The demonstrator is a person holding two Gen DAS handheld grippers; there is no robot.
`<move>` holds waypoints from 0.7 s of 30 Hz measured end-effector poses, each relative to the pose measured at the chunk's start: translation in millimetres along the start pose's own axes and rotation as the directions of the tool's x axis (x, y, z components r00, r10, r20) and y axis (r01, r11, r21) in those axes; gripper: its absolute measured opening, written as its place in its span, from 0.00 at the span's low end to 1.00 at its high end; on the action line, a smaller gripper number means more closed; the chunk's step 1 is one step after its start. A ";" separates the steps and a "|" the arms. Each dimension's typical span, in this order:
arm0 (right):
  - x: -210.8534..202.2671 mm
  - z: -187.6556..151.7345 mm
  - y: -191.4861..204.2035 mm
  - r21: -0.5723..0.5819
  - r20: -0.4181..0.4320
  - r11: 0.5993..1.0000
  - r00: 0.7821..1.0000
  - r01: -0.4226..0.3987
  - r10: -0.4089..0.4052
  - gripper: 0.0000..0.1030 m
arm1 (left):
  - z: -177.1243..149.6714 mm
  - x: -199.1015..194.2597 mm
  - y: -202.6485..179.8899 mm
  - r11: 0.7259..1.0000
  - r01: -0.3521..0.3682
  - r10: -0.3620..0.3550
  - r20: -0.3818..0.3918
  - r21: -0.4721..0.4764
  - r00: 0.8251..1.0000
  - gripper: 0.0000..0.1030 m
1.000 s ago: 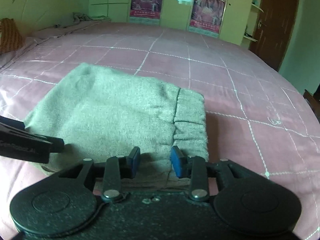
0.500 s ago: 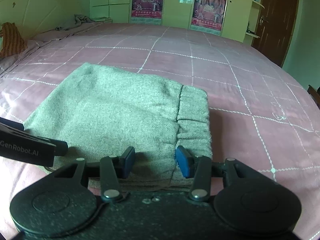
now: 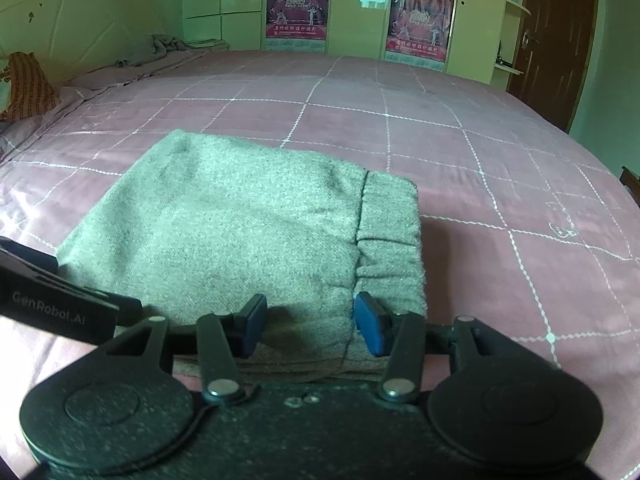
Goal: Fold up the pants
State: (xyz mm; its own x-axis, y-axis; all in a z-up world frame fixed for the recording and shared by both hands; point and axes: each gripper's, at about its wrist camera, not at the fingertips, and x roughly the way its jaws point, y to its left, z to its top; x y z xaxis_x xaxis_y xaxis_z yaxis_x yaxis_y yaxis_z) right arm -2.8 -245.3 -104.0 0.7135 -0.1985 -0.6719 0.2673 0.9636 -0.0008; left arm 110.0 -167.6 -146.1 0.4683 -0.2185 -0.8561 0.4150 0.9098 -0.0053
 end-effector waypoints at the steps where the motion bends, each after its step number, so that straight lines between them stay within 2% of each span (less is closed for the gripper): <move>1: 0.0 0.2 0.5 0.000 -0.002 1.000 1.000 -0.005 0.005 0.53 | -0.3 0.7 -1.5 1.000 -0.007 0.007 0.004 0.005 1.000 1.00; 6: 2.9 -3.8 6.0 -0.010 0.011 1.000 1.000 0.012 -0.012 0.57 | -4.7 0.2 -3.5 1.000 -0.020 0.020 0.028 -0.004 0.999 1.00; 12: 1.4 -1.5 6.6 -0.009 0.005 1.000 1.000 0.013 -0.013 0.58 | -6.8 -0.5 0.2 1.000 -0.006 0.006 0.038 -0.004 0.999 1.00; 14: 0.0 -0.4 8.0 -0.019 0.001 1.000 1.000 0.009 -0.009 0.61 | -7.5 -1.7 0.1 1.000 0.000 0.000 0.044 0.002 0.999 1.00; 16: -1.5 1.5 10.3 -0.042 -0.007 0.999 1.000 0.003 -0.003 0.71 | -7.4 -4.8 1.7 1.000 0.012 -0.013 0.046 0.026 0.999 1.00; 17: -3.2 3.2 11.6 -0.058 -0.009 0.998 1.000 -0.001 0.000 0.71 | -5.8 -9.0 3.4 0.999 0.006 -0.008 0.049 0.036 0.999 1.00; 19: -9.5 9.0 12.2 -0.082 0.001 0.997 1.000 -0.004 0.004 0.72 | -3.1 -25.9 10.9 1.000 -0.025 0.022 0.112 0.020 0.993 1.00; 21: -14.2 16.9 5.0 -0.059 0.004 0.998 1.000 -0.011 0.012 0.72 | 3.2 -38.1 19.9 1.000 -0.020 0.017 0.160 0.019 0.987 1.00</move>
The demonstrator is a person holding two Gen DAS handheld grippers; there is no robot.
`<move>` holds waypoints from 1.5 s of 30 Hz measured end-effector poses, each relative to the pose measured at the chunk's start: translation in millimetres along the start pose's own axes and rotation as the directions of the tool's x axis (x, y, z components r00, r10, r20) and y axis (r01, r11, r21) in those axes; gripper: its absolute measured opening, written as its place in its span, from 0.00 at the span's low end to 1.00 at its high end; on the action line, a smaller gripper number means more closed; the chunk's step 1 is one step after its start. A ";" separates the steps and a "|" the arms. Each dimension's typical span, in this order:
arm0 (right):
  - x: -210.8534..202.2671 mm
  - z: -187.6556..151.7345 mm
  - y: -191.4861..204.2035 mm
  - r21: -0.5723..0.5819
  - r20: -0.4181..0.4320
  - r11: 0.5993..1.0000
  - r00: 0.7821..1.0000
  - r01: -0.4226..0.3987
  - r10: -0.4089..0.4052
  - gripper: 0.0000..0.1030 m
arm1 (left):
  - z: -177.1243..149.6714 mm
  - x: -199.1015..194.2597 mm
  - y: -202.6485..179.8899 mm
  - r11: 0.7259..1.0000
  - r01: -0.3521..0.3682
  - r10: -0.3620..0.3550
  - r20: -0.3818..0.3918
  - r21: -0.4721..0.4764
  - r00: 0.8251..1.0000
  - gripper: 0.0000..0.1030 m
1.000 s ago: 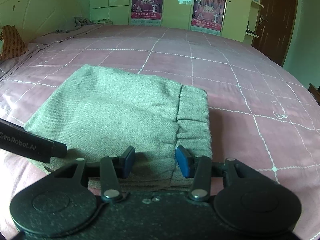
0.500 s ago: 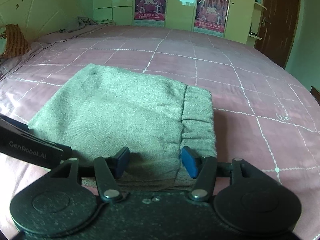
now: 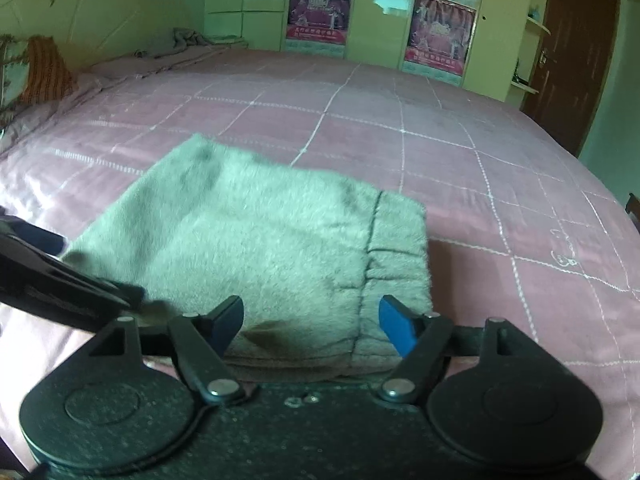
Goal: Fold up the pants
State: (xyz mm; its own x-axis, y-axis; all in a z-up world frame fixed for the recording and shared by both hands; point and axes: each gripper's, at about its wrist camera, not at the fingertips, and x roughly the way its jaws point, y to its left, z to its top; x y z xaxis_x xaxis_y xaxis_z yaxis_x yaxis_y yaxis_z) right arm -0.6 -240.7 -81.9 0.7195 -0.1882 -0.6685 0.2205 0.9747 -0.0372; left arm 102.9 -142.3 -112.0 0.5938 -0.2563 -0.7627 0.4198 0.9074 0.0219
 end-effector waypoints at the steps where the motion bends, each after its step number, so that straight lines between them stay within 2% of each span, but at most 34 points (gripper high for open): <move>1: -1.8 4.9 -6.1 0.026 0.006 1.000 1.000 -0.004 0.004 0.69 | 5.8 0.3 4.6 1.000 -0.017 0.017 -0.006 -0.001 1.000 1.00; 2: -1.8 9.0 -11.0 0.041 0.009 0.999 1.000 -0.010 0.010 0.66 | 11.4 3.6 9.0 0.999 -0.033 0.032 -0.026 -0.006 0.999 1.00; 4: 3.1 18.8 -15.0 0.039 0.008 0.999 1.000 -0.005 0.004 0.21 | 19.0 13.0 15.4 1.000 -0.016 0.015 -0.066 -0.015 0.998 1.00; 5: 7.6 23.0 -15.2 0.030 0.003 1.000 1.000 0.009 -0.010 0.18 | 19.3 16.2 16.1 1.000 -0.006 0.005 -0.072 -0.016 0.997 1.00; 9: 17.3 23.5 -14.5 0.037 -0.021 0.999 1.000 0.000 0.000 0.21 | -3.8 32.2 7.4 0.999 -0.012 0.016 -0.118 0.035 0.993 1.00; 12: 21.7 -2.4 -6.8 -0.030 -0.049 0.999 0.999 0.014 -0.016 0.22 | -25.6 37.0 14.3 0.998 0.044 -0.050 -0.120 -0.051 0.992 1.00; 14: 21.3 -15.8 -6.3 -0.053 -0.025 0.998 0.999 0.024 -0.025 0.23 | -23.1 33.6 21.7 0.993 0.064 -0.077 -0.128 -0.101 0.989 1.00; 17: 17.1 -5.8 -7.5 -0.057 -0.024 0.998 1.000 -0.004 0.002 0.25 | 0.2 20.7 19.4 0.997 0.059 -0.062 -0.058 -0.046 0.996 1.00; 19: 14.0 11.8 -14.6 -0.008 0.009 1.000 1.000 -0.027 0.027 0.26 | 22.1 22.7 14.0 0.999 0.045 -0.045 -0.023 0.009 0.999 1.00; 24: 42.2 56.0 -22.4 -0.015 0.031 1.000 1.000 0.004 -0.003 0.26 | 75.4 67.8 4.6 0.999 0.020 -0.018 -0.028 0.046 0.999 1.00; 27: 67.4 65.9 -28.5 -0.017 0.018 0.999 0.999 0.047 -0.047 0.26 | 94.6 108.4 0.2 0.997 -0.033 0.038 -0.089 0.066 0.995 1.00; 28: 81.5 64.0 -30.0 -0.026 -0.024 0.997 0.997 0.074 -0.074 0.27 | 98.4 124.6 3.9 0.998 -0.045 0.050 -0.128 0.042 0.991 1.00; 29: 98.0 59.7 -33.2 -0.031 -0.081 0.996 0.993 0.081 -0.083 0.27 | 100.6 134.2 11.1 1.000 -0.024 0.021 -0.157 -0.016 0.987 1.00; 31: 107.3 55.3 -42.0 0.009 -0.087 0.998 0.994 0.064 -0.063 0.27 | 103.3 141.0 21.8 0.992 -0.005 -0.019 -0.179 -0.129 0.984 1.00; 32: 105.1 58.9 -44.5 0.030 -0.091 0.998 0.994 0.057 -0.054 0.27 | 102.8 135.9 21.6 0.991 -0.003 -0.019 -0.166 -0.132 0.986 1.00; 35: 81.3 67.2 -43.9 0.051 -0.025 0.998 0.999 0.039 -0.038 0.27 | 85.7 109.8 9.1 1.000 0.003 -0.006 -0.131 -0.022 0.991 1.00; 38: 60.5 53.3 -41.3 0.045 0.012 0.999 1.000 0.011 -0.011 0.27 | 49.6 90.3 11.2 0.998 0.031 -0.039 -0.152 -0.052 0.988 1.00; 40: 71.5 30.3 -38.4 -0.006 -0.053 1.000 0.998 0.022 -0.022 0.28 | 29.1 80.2 15.3 0.993 0.051 -0.068 -0.157 -0.109 0.985 1.00; 42: 68.6 19.8 -37.5 -0.023 -0.020 0.999 0.999 0.037 -0.037 0.28 | 16.5 67.2 19.3 0.987 0.052 -0.077 -0.166 -0.149 0.983 1.00; 44: 54.7 30.0 -38.0 0.024 -0.018 0.999 0.999 0.032 -0.032 0.28 | 3.5 46.9 15.5 0.992 0.054 -0.070 -0.145 -0.117 0.987 1.00; 45: 44.1 33.4 -37.5 0.043 0.012 0.999 1.000 0.018 -0.018 0.28 | -3.0 38.4 13.4 0.994 0.046 -0.059 -0.133 -0.099 0.989 1.00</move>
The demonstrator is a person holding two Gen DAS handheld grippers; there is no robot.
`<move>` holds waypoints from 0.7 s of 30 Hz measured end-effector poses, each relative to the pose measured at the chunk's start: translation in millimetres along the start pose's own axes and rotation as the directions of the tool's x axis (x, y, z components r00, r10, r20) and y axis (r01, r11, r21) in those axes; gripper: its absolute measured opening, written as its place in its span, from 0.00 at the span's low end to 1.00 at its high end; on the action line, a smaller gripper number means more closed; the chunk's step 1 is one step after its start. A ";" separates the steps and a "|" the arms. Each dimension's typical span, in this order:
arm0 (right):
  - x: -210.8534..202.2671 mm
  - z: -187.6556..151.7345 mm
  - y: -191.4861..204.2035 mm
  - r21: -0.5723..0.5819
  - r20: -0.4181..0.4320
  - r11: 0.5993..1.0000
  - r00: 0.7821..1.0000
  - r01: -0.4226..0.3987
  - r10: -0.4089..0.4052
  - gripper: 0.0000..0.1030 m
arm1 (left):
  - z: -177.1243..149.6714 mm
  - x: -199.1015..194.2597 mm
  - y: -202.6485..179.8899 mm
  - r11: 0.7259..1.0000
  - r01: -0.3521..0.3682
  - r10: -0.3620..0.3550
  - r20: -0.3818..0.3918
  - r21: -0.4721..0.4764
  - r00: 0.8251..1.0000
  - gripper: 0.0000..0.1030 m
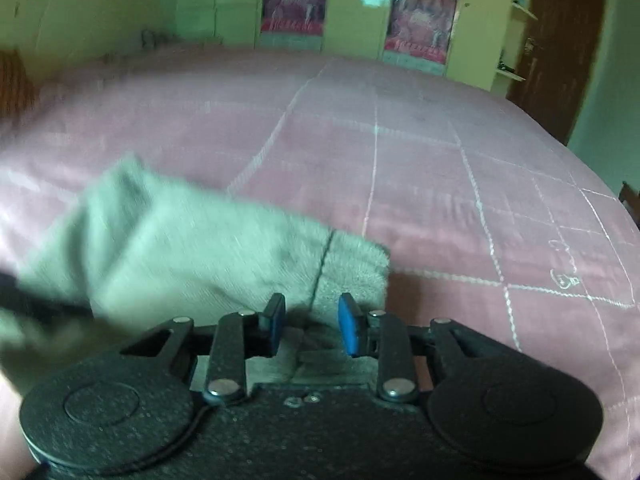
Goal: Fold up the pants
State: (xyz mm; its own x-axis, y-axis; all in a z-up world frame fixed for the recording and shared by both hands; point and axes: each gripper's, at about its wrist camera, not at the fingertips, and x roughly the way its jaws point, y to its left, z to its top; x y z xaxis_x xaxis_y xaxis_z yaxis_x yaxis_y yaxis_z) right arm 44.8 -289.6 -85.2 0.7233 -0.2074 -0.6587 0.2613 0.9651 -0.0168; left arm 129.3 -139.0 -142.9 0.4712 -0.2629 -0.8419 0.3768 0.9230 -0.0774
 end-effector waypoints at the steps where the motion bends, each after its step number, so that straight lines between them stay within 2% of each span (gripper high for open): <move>1: -11.8 -1.1 0.6 0.008 0.030 1.000 1.000 -0.008 0.008 0.29 | -6.6 -3.8 -0.5 1.000 -0.004 0.004 0.005 0.009 1.000 1.00; 2: -18.3 -7.5 2.5 -0.001 0.035 1.000 0.999 0.000 0.000 0.29 | -11.5 -5.0 -0.4 1.000 -0.003 0.003 0.006 0.008 1.000 1.00; 4: -5.7 -27.2 5.2 -0.052 -0.060 0.999 0.998 0.009 -0.012 0.30 | -15.6 -6.4 0.2 1.000 0.001 -0.001 -0.002 -0.001 1.000 1.00; 6: -8.2 -41.2 7.0 -0.089 -0.033 0.996 0.999 0.022 -0.025 0.30 | -16.1 -17.2 -1.0 1.000 -0.015 0.015 0.008 0.003 1.000 1.00; 8: -21.1 -35.8 4.7 -0.047 -0.025 0.999 1.000 0.017 -0.018 0.31 | -14.6 -28.4 -2.0 0.999 -0.037 0.037 0.039 0.012 0.999 1.00; 11: -39.4 -34.9 -1.0 0.020 0.000 1.000 1.000 -0.003 0.003 0.44 | -16.7 -44.8 5.7 0.997 -0.068 0.070 0.083 -0.022 0.994 1.00; 12: -41.3 -36.4 -2.1 0.027 -0.005 1.000 1.000 -0.008 0.008 0.55 | -16.6 -45.7 8.5 0.997 -0.068 0.070 0.077 -0.032 0.995 1.00; 13: -40.3 -40.2 -2.1 0.021 -0.021 1.000 1.000 -0.012 0.012 0.60 | -14.9 -41.5 11.5 0.997 -0.070 0.072 0.051 -0.035 0.996 1.00; 14: -37.6 -44.6 -0.5 0.004 -0.037 1.000 0.999 -0.006 0.006 0.60 | -15.3 -37.0 13.6 0.997 -0.067 0.068 0.023 -0.030 0.997 1.00; 16: -37.3 -50.5 5.9 -0.036 -0.039 0.999 0.999 0.015 -0.016 0.61 | -20.3 -35.6 17.9 0.998 -0.052 0.053 0.013 -0.038 0.999 1.00; 18: -39.7 -48.4 9.8 -0.026 -0.037 1.000 0.999 0.015 -0.016 0.63 | -20.2 -35.8 21.6 0.998 -0.038 0.038 0.010 -0.059 0.999 1.00; 21: -45.2 -42.9 4.6 0.012 -0.042 1.000 0.999 0.001 -0.001 0.70 | -14.7 -28.5 22.2 0.997 -0.013 0.013 0.000 -0.071 1.000 1.00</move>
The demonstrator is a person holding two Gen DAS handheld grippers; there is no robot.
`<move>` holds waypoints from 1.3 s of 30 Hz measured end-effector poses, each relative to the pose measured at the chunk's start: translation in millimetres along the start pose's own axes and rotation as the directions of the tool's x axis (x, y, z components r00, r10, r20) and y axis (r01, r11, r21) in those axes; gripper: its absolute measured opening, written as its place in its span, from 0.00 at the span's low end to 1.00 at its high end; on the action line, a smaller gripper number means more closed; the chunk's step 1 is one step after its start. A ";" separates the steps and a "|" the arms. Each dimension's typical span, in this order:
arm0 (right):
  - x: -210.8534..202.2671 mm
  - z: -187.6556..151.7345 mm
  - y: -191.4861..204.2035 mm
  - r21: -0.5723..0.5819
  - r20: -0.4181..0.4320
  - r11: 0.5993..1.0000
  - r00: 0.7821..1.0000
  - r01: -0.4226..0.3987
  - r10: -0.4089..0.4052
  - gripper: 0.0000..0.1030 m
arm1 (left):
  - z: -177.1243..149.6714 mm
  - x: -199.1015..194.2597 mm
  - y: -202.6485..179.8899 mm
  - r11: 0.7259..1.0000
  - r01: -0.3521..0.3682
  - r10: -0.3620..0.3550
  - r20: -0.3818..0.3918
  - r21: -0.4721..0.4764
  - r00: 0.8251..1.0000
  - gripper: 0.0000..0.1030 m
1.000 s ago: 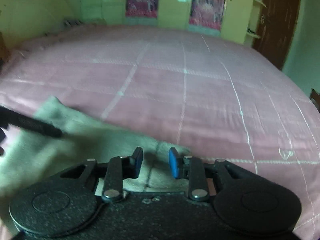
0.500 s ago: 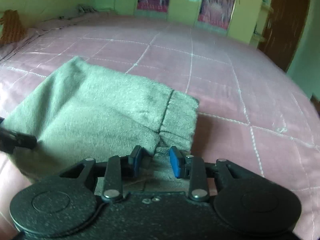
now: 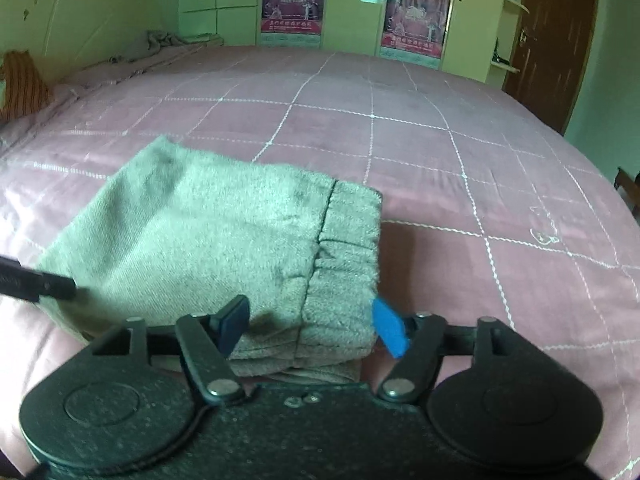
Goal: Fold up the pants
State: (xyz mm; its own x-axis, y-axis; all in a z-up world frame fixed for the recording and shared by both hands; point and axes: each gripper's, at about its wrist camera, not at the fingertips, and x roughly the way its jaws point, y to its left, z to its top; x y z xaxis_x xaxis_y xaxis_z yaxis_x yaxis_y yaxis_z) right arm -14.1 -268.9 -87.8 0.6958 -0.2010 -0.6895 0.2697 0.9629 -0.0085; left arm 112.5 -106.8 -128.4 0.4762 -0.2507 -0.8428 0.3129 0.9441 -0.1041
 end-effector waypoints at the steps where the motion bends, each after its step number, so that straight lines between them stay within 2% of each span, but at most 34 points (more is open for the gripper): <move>1: 1.8 3.4 -1.4 0.009 -0.009 1.000 1.000 -0.005 0.005 0.70 | 1.0 -0.2 -0.4 1.000 0.007 -0.007 -0.009 -0.001 1.000 1.00; 7: 10.9 4.2 -29.5 0.137 -0.078 0.988 0.994 -0.070 0.081 0.73 | 6.5 11.8 -3.3 0.998 0.057 -0.057 -0.028 0.016 0.998 1.00; 10: 23.9 0.9 -44.2 0.229 -0.112 0.966 0.983 -0.118 0.147 0.76 | 12.0 20.7 3.0 0.992 0.123 -0.124 -0.044 -0.023 0.991 1.00; 12: 33.1 -1.2 -52.7 0.290 -0.131 0.945 0.973 -0.148 0.192 0.79 | 16.3 28.2 7.8 0.985 0.166 -0.169 -0.067 -0.048 0.983 1.00; 16: 52.0 -5.0 -70.0 0.392 -0.156 0.893 0.941 -0.220 0.301 0.82 | 29.6 42.6 9.6 0.972 0.232 -0.235 -0.099 -0.036 0.967 0.99; 20: 68.6 -8.4 -80.2 0.467 -0.146 0.837 0.909 -0.285 0.391 0.84 | 41.2 55.2 9.6 0.953 0.301 -0.304 -0.110 -0.044 0.946 0.91; 23: 79.1 -7.4 -81.3 0.474 -0.130 0.817 0.892 -0.327 0.433 0.82 | 47.5 63.1 7.9 0.939 0.337 -0.343 -0.100 -0.072 0.934 0.88; 26: 87.2 -4.1 -80.7 0.482 -0.105 0.803 0.887 -0.351 0.450 0.72 | 50.5 65.4 1.7 0.930 0.360 -0.366 -0.091 -0.073 0.926 0.88; 27: 89.6 -3.2 -81.2 0.498 -0.092 0.788 0.881 -0.362 0.463 0.66 | 51.3 63.0 2.3 0.923 0.375 -0.382 -0.088 -0.080 0.920 0.88; 28: 90.9 -3.5 -82.7 0.523 -0.080 0.764 0.870 -0.379 0.486 0.61 | 51.6 60.5 4.7 0.913 0.398 -0.405 -0.083 -0.086 0.911 0.88; 31: 88.3 -8.2 -96.8 0.571 -0.030 0.677 0.812 -0.465 0.583 0.59 | 53.3 66.0 18.5 0.886 0.449 -0.460 -0.099 -0.111 0.883 0.88; 33: 93.7 -15.0 -110.0 0.605 -0.025 0.626 0.774 -0.492 0.633 0.61 | 55.2 70.4 23.8 0.873 0.473 -0.485 -0.103 -0.119 0.868 0.88; 36: 103.3 -18.9 -120.1 0.614 -0.011 0.583 0.733 -0.532 0.680 0.67 | 54.9 75.6 18.8 0.878 0.467 -0.476 -0.099 -0.105 0.874 0.88; 38: 108.8 -19.2 -117.8 0.628 0.014 0.559 0.726 -0.541 0.688 0.70 | 54.3 74.4 12.3 0.890 0.446 -0.454 -0.088 -0.100 0.887 0.88; 39: 110.8 -17.2 -113.0 0.625 0.023 0.561 0.732 -0.542 0.681 0.68 | 54.1 72.9 9.2 0.896 0.433 -0.441 -0.083 -0.100 0.894 0.88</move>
State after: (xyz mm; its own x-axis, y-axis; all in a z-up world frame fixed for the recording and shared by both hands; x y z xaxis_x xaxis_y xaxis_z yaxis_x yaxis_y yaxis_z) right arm 21.0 -396.9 -175.7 0.7082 0.5048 -0.4936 0.1903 0.5368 0.8220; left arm 194.6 -128.0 -162.3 0.2192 -0.6225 -0.7513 0.4042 0.7588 -0.5107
